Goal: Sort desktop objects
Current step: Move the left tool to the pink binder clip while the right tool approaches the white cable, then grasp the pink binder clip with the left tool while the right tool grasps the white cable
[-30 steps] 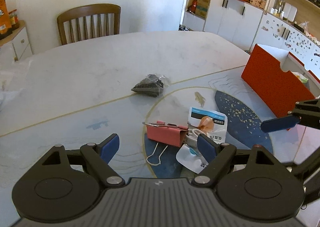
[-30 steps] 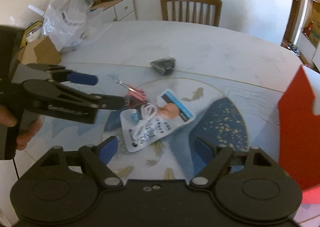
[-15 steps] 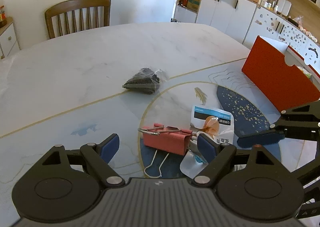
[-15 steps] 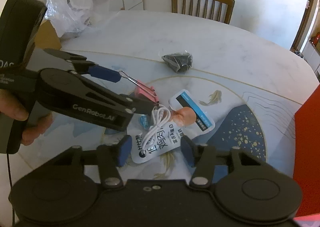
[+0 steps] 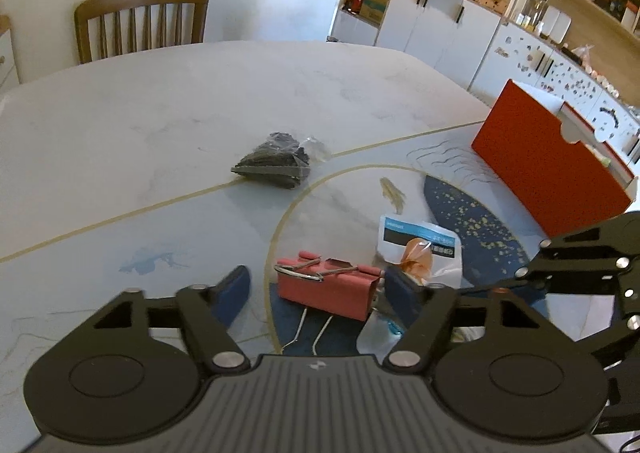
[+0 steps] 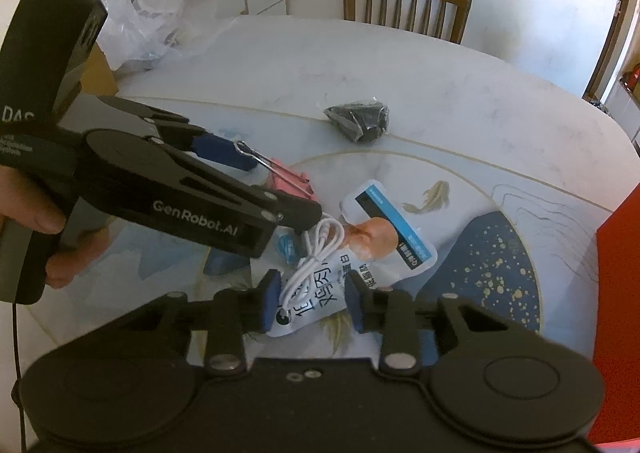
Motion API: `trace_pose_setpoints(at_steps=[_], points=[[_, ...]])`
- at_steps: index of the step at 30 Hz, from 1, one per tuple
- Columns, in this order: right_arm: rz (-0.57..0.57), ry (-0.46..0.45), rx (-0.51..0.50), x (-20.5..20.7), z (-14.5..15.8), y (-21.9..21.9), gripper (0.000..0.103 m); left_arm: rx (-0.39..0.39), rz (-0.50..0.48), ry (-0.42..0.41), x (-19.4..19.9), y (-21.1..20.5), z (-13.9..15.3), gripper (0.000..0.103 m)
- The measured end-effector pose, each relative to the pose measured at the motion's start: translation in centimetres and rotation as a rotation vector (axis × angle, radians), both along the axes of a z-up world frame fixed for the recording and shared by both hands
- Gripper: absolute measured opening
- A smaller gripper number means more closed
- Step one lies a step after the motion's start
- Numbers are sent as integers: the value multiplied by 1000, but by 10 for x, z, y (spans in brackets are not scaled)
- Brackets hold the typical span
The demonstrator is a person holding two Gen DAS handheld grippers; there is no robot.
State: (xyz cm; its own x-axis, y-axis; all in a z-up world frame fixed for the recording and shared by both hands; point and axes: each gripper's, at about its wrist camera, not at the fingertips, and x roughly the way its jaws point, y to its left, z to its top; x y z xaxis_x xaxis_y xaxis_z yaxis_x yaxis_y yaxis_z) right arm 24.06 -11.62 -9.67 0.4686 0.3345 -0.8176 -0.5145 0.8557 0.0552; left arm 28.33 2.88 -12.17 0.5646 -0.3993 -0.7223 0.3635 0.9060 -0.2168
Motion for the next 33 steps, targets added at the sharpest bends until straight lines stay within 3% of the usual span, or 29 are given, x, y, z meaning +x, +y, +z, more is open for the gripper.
trace_pose_setpoints(at_steps=[3,7,24,33], points=[[3,1,0,0,0,0,25,-10,-4,1,-1,-1,1,53],[16,2,6,0,0,0,16,-3,-4,0,-2,-2,2,52],[-43,-68,65,-13,29,-22,11,18,71,16,-28,-4,23,51],[-85,-97,121,-29,47,-45,10,-9,112,35,-57,-11,43,51]])
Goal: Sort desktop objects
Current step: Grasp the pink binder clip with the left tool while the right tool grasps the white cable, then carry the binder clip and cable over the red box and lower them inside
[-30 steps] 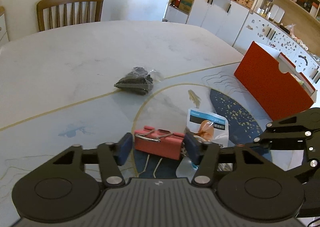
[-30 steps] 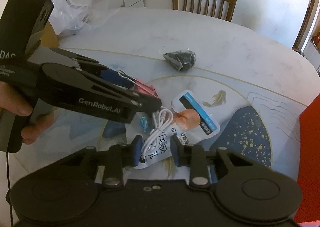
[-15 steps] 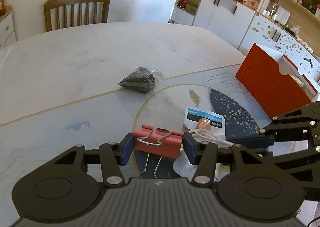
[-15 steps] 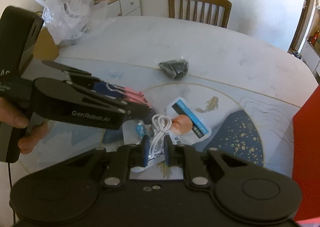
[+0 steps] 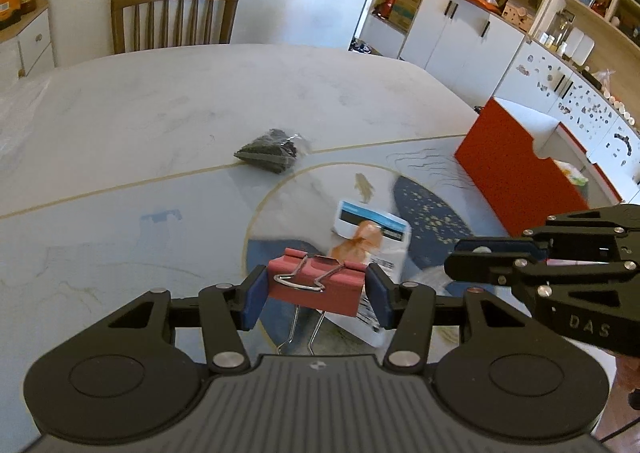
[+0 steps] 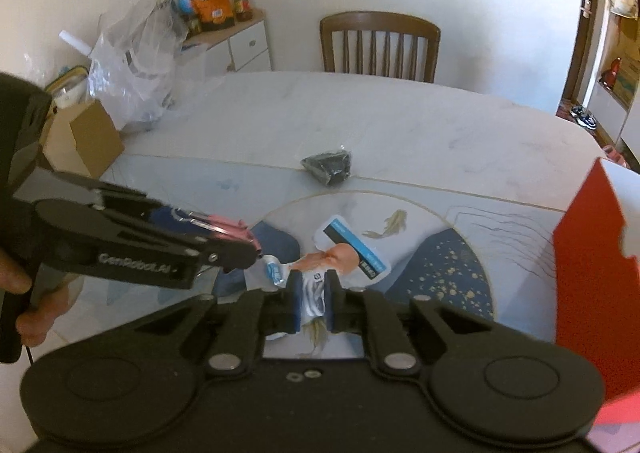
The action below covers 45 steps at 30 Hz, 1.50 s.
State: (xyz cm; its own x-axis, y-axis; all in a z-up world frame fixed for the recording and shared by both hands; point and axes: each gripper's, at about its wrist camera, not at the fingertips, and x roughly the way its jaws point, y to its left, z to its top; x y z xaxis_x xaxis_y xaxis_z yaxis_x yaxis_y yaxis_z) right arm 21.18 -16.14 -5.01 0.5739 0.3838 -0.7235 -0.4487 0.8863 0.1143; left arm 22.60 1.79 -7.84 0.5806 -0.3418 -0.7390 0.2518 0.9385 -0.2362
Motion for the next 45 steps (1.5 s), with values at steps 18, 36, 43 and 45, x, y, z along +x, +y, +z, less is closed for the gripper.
trace_pose_setpoints(at_steps=[18,36,43,45], points=[[-73,-57,66,-48,39,-76,9,-7,-44,35,-62,-55,35,51],[-102,-180,119,-56,112,-163,9,-6,-124,-57,-72,-136,98,51],[-134,-218,101,-46,122,-202,9,5,-165,-96,-60,-182,109,51],[-145,-225,94,-42,122,-213,9,12,-182,-101,-55,-196,110,51]])
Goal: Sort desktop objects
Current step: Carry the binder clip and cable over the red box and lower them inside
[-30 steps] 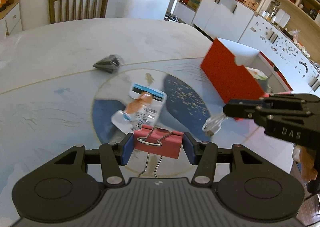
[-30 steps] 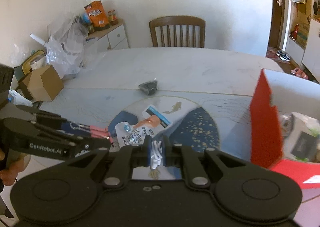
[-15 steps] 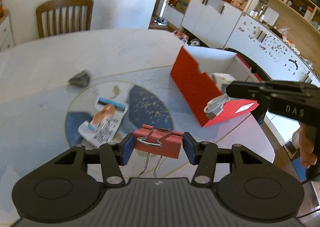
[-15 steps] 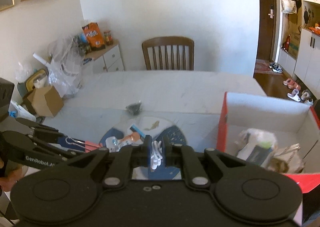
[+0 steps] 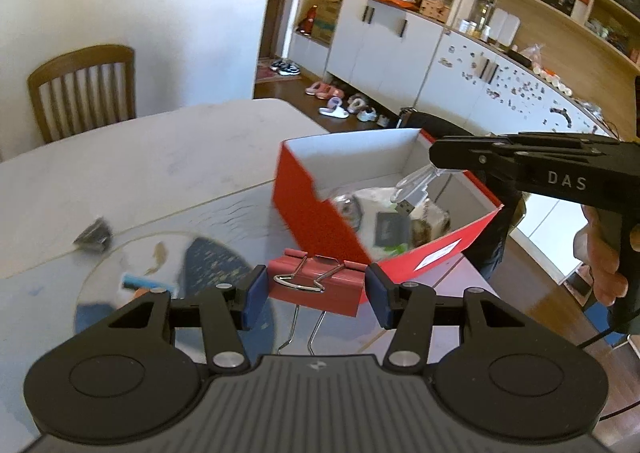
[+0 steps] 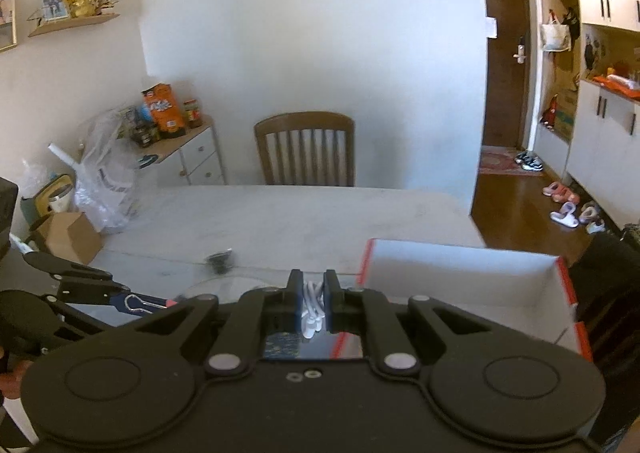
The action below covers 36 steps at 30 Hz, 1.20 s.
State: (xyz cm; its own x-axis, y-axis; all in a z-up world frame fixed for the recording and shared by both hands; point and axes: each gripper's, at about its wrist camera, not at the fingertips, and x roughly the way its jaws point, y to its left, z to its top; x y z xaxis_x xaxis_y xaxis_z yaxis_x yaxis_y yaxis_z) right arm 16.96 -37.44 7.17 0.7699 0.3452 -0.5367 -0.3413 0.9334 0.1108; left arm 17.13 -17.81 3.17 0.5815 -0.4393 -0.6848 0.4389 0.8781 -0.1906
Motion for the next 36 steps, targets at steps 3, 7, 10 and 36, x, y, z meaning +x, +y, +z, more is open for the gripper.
trace_pose_setpoints(at_steps=[3,7,10,36], points=[[-20,1,-4,6,-3,-19,9,4,-20,-1,8,-22,1,51],[-47,15,-6,16,-9,-46,9,15,-50,-5,20,-53,-1,51],[-66,20,-9,22,-14,-65,9,25,-66,1,30,-73,-3,51],[-159,130,-24,110,-82,-143,9,161,-117,31,141,-196,-36,51]])
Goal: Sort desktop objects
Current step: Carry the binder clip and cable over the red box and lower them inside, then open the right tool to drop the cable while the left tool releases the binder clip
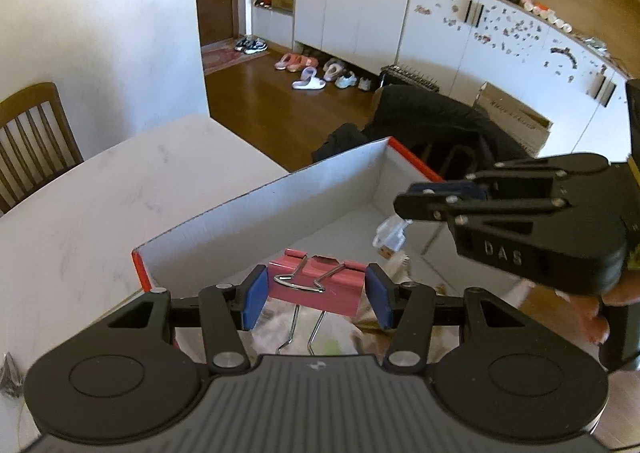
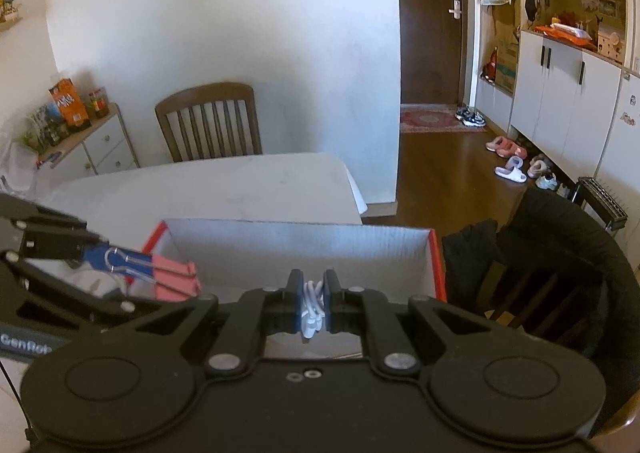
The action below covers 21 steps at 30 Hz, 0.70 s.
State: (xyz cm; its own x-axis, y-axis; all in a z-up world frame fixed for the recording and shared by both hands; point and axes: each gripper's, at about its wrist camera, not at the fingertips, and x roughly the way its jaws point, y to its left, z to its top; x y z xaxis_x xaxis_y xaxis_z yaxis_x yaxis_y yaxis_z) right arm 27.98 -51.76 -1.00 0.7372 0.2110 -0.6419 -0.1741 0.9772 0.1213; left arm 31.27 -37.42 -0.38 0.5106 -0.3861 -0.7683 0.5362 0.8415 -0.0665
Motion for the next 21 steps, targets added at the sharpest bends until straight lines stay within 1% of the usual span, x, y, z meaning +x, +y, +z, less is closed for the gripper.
trace_pose_setpoints(at_steps=[4,7,9,12,16,21], points=[[-5,40,6,13,-16,-1,9,21,15,19,21,-4,-13,51],[-17,62,11,22,-26,0,9,54,27,22,33,-9,-22,51],[-26,80,13,28,-31,1,9,73,23,37,38,-12,-28,51],[-15,107,-10,34,-39,6,9,103,24,63,42,-13,-37,51],[-3,163,-33,37,-48,12,9,107,39,105,46,-10,-48,52],[18,199,-43,35,-51,15,9,93,45,146,48,-2,-53,51]])
